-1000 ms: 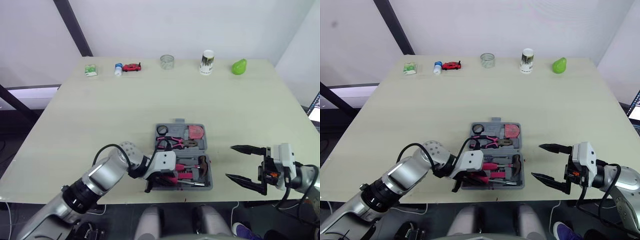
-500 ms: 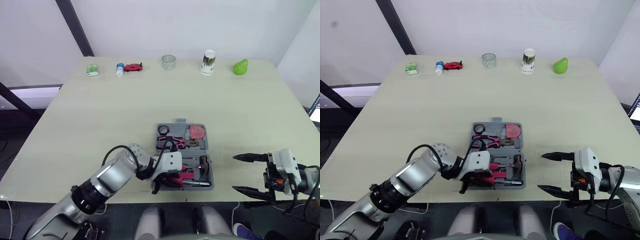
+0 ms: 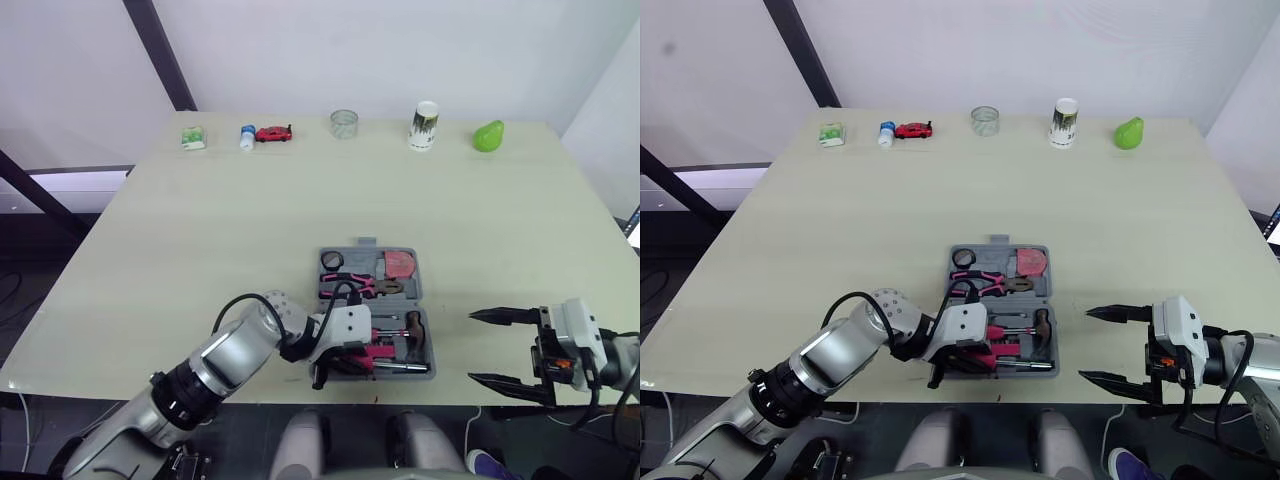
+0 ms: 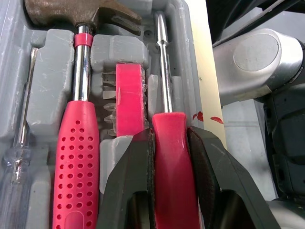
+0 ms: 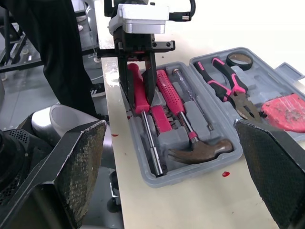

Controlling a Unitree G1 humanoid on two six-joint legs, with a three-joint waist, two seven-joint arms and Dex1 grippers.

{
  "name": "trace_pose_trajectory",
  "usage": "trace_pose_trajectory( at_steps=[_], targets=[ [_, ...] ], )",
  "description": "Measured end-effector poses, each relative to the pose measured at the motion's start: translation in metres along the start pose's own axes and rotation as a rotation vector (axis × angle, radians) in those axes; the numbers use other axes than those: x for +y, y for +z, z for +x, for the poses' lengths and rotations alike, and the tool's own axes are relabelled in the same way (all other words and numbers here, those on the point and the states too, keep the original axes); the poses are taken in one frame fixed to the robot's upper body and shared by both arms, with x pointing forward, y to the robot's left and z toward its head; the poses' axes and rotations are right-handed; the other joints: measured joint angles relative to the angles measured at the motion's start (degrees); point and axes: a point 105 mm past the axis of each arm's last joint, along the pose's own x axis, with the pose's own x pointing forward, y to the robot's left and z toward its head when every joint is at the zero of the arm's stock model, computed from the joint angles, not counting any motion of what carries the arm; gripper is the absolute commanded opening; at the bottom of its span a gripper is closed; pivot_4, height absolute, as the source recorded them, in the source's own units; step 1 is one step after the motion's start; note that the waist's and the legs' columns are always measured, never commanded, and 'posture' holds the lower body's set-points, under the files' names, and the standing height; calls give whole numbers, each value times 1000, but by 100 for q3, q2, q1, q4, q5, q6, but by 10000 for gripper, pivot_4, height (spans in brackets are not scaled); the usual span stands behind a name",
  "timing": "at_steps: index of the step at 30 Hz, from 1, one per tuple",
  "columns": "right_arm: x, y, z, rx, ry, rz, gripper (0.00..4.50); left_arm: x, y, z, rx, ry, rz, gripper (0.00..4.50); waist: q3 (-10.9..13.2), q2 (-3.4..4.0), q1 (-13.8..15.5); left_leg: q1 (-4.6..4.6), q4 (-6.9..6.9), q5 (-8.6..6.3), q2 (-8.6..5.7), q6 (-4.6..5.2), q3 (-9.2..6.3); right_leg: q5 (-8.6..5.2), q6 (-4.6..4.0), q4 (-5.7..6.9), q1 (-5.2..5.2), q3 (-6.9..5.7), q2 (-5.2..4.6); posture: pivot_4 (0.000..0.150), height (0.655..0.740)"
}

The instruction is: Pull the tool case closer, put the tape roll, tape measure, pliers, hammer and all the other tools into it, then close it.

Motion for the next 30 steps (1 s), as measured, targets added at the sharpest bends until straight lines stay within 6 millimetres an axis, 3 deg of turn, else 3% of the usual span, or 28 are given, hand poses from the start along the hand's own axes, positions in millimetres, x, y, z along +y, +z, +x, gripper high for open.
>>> trace_pose_trajectory(
  at_steps=[5, 7, 9, 10, 12, 18, 24, 28, 29, 30],
  targets=[
    [1, -2, 0, 2, -2, 8, 45000, 0, 0, 1, -5, -1, 1, 5932, 0, 0, -5, 0, 0, 0, 0, 0, 0, 0, 0, 1, 0, 0, 0, 1500, 7400],
    [1, -2, 0, 1, -6, 8, 45000, 0, 0, 1, -6, -2, -1, 16273, 0, 0, -5, 0, 0, 0, 0, 0, 0, 0, 0, 1, 0, 0, 0, 1500, 7400],
    [1, -2, 0, -1, -8, 9, 45000, -2, 1, 3, -14, -10, -3, 23792, 0, 0, -6, 0, 0, 0, 0, 0, 0, 0, 0, 1, 0, 0, 0, 1500, 7400],
    [1, -2, 0, -3, -9, 9, 45000, -2, 2, 4, -18, -13, -5, 30457, 0, 0, -8, 0, 0, 0, 0, 0, 0, 0, 0, 1, 0, 0, 0, 1500, 7400],
    [1, -1, 0, -7, -11, 8, 45000, -3, 3, 5, -24, -17, -15, 37814, 0, 0, -11, 2, 0, 0, 0, 0, -1, 0, 0, 3, 0, 0, 1, 1500, 7400],
    [1, 0, 0, -12, -11, -6, 45000, -6, 2, -4, -38, -61, -108, 37814, 0, 1, -20, 2, 0, 0, 0, 0, -3, 0, 0, 5, 0, -2, 2, 1500, 7400],
    [0, 1, 1, -14, -13, -12, 45000, 2, 9, -17, -84, -47, -76, 37814, 0, 1, -17, 2, 0, 0, 0, 0, -2, 0, 0, 4, 0, -1, 2, 1500, 7400],
    [-1, 2, 1, -16, -15, -16, 45000, 5, 14, -22, -157, -55, -26, 30427, -1, 2, -18, 2, 0, 0, 0, 0, -2, 0, 0, 4, 0, -2, 2, 1500, 7400],
    [-1, 2, 1, -16, -15, -16, 45000, 5, 14, -22, -177, -61, -1, 24275, -1, 2, -17, 2, 0, 0, 0, 0, -1, 0, 0, 3, 0, -1, 2, 1500, 7400],
    [-1, 2, 1, -16, -16, -17, 45000, 5, 15, -20, -216, -59, 26, 21934, -3, 5, -15, 2, 0, 0, 0, 0, 1, 0, 0, 2, 0, 1, 1, 1500, 7400]
  ],
)
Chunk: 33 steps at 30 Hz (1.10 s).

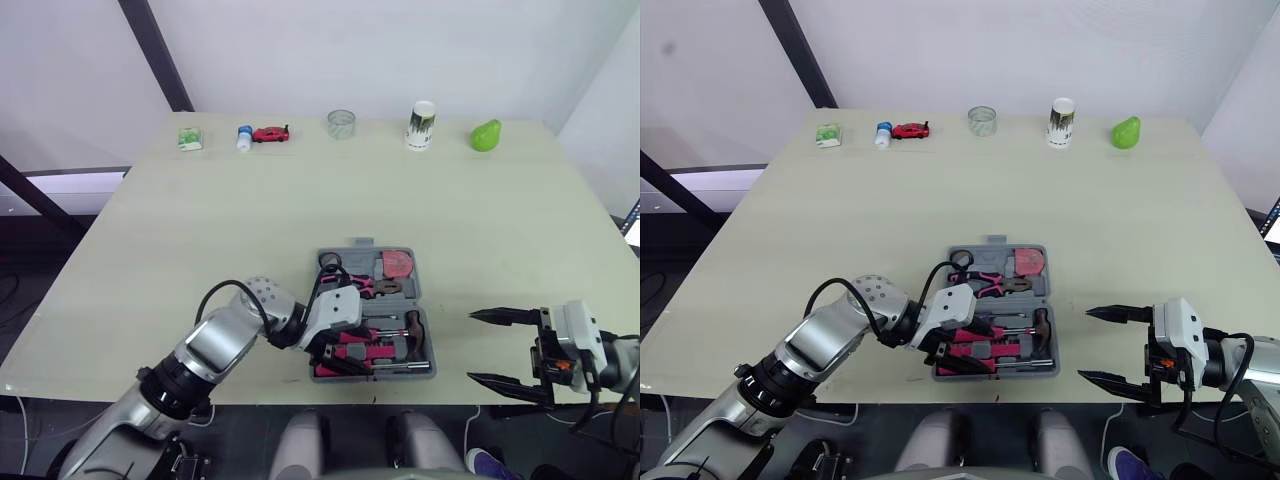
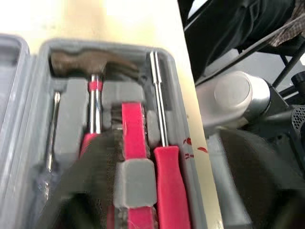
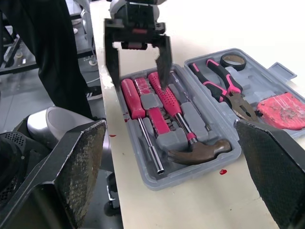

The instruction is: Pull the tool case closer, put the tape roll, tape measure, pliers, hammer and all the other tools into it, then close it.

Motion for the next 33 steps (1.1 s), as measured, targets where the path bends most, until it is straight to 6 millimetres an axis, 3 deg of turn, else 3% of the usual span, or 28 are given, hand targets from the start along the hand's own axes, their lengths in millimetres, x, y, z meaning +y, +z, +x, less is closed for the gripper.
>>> trace_pose_trajectory(
  at_steps=[4, 5, 15, 33],
  targets=[
    [-2, 1, 0, -2, -8, -4, 45000, -3, -8, 18, -130, -13, 40, 3292, -1, 2, 0, 0, 0, 0, 0, 0, -1, 0, -1, 2, 0, -1, 0, 1500, 7400],
    [-2, 1, 0, -2, -9, -3, 45000, -2, -10, 19, -147, -12, 38, 1038, -1, 2, 2, 0, 1, 0, 0, 0, -2, 0, -1, 3, 0, -2, 0, 1500, 7400],
    [-2, 3, 2, -6, -12, 2, 45000, 4, -34, 25, -102, -8, 81, 1038, -1, 3, 0, 1, 1, 0, 0, 0, 0, 1, 0, 3, 0, -1, 1, 1500, 7400],
    [-10, 7, 6, -21, -36, -22, 45000, 0, -43, 26, -138, 3, 98, 1038, -37, 33, -13, 7, 0, 0, 0, 1, 1, 0, 0, 3, 3, 1, 2, 1500, 7400]
  ],
)
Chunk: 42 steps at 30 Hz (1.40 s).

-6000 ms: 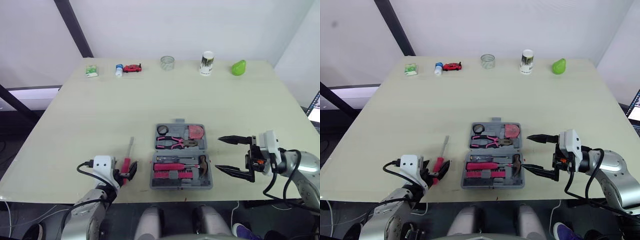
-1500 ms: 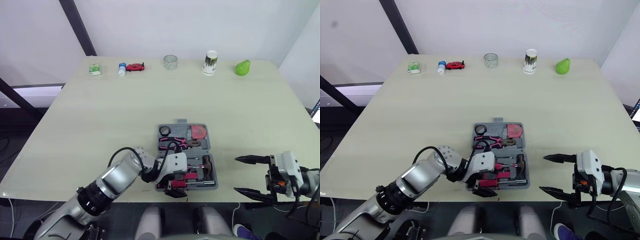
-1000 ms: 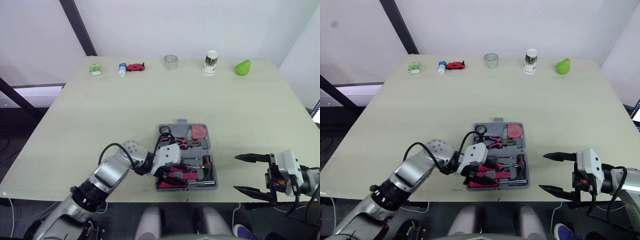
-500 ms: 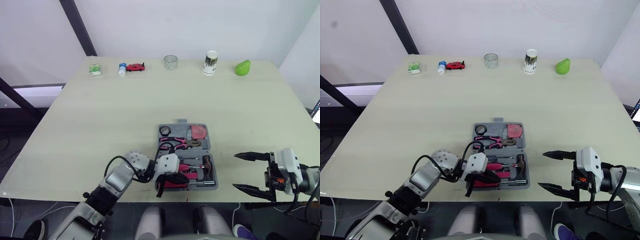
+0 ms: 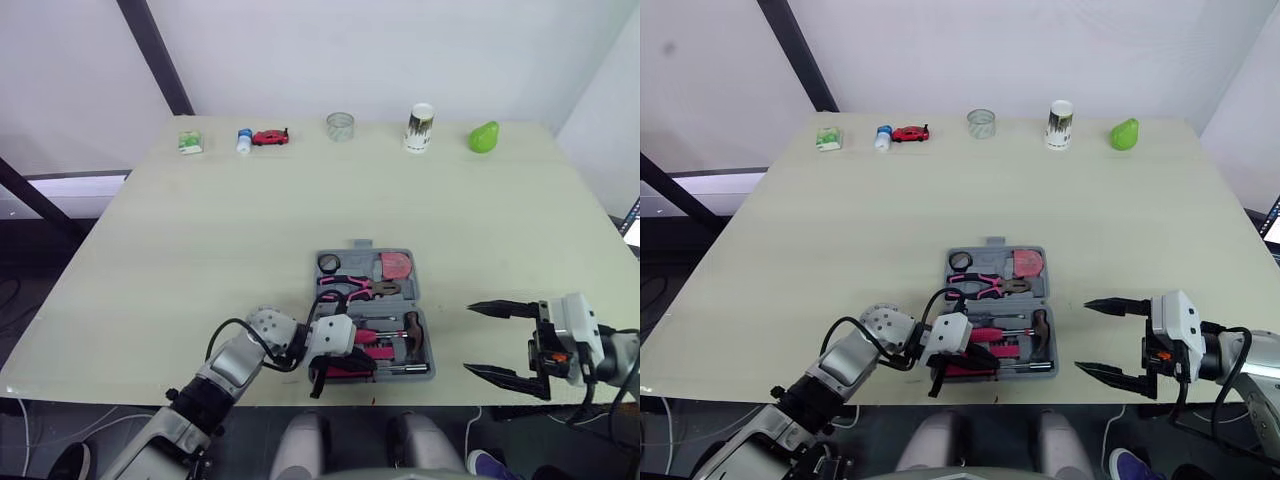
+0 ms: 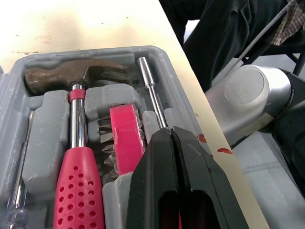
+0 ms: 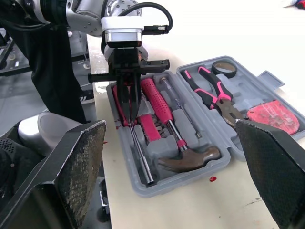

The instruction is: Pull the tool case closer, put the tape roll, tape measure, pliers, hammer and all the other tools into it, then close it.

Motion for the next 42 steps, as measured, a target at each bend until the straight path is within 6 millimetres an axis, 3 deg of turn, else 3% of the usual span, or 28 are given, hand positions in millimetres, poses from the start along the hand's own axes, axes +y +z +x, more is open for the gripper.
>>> trace_pose_trajectory(
  at_steps=[5, 10, 18, 23, 29, 36, 42],
  targets=[
    [-11, -6, 7, 9, -77, 39, 45000, 8, 2, -14, -28, 71, -81, 1038, 2, -1, 4, -5, 0, 0, 0, 0, -2, 0, 0, 1, -3, -2, 0, 1500, 7400],
    [-23, -10, 23, 9, -126, 76, 45000, 26, 26, -52, -106, 236, -85, 1038, 2, 2, -13, -4, 0, 0, 2, 0, 0, 0, 0, 1, -3, -1, -1, 1500, 7400],
    [-55, -44, 35, 149, -189, 93, 45000, 36, 20, -117, -107, 512, -150, 1038, 3, 0, -83, -5, -1, 0, 4, 0, 1, 0, -1, -1, -3, -5, -1, 1500, 7400],
    [-60, -69, 42, 218, -180, 126, 29899, 38, 2, -142, -109, 591, -210, 0, 4, 2, -107, -4, -3, 0, 4, 0, 3, 0, -1, 0, -5, -4, -1, 1500, 7400],
    [-69, -79, 48, 275, -143, 91, 404, 34, -26, -150, -100, 615, -292, 0, 4, 1, -130, -3, -3, 0, 4, 0, 3, 0, -2, 1, -5, -5, -1, 1500, 7400],
    [-73, -83, 75, 286, -85, 56, 404, 44, -40, -142, -118, 575, -355, 0, 4, 1, -122, -8, -2, 0, 4, -1, 4, 1, -2, 0, -6, -6, -1, 1500, 7400],
    [-72, -84, 82, 301, -53, 33, 404, 43, -50, -133, -77, 495, -396, 0, 4, 1, -133, -7, -3, 0, 4, -1, 2, 1, -2, 2, -8, -7, -1, 1500, 7400]
  ],
)
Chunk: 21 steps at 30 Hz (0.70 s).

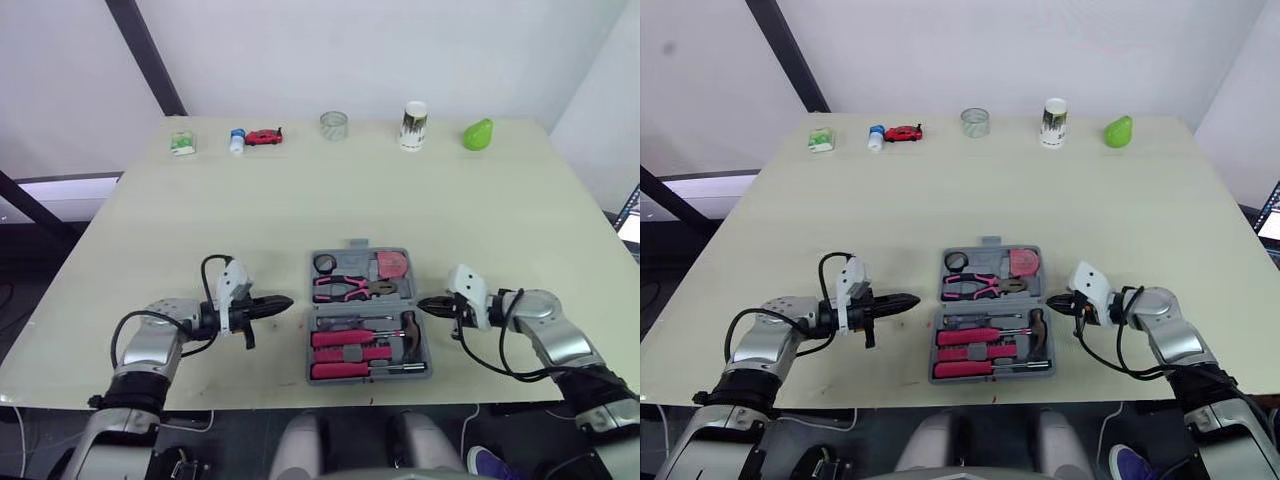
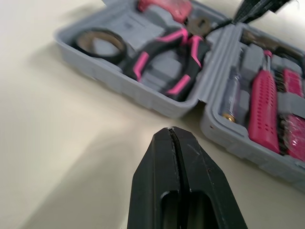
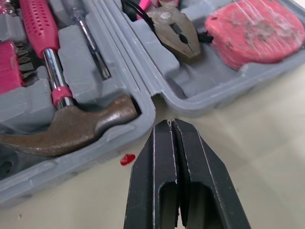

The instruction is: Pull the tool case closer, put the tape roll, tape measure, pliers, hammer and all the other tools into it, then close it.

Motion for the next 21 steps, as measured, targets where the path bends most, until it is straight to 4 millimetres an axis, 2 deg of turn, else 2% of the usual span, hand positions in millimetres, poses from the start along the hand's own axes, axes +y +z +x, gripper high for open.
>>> trace_pose_trajectory(
  at_steps=[10, 16, 21],
  targets=[
    [1, 1, 6, -9, -5, -2, 404, -3, -5, 22, 22, -72, -6, 0, 0, 0, -14, 0, 0, 0, 0, 0, 0, 0, 0, 1, 0, 0, 1, 1500, 7400],
    [1, 2, 6, -9, -5, -3, 404, -5, -8, 24, 37, -93, -21, 0, 0, 0, -15, 0, 0, 0, 0, 0, -1, 0, 0, 3, -1, 0, 1, 1500, 7400],
    [1, 2, 7, -10, -5, -3, 404, -7, -7, 34, 35, -108, -17, 0, 0, 0, -15, 0, 0, 0, 0, 0, -1, 0, 0, 2, -1, 0, 1, 1500, 7400]
  ],
)
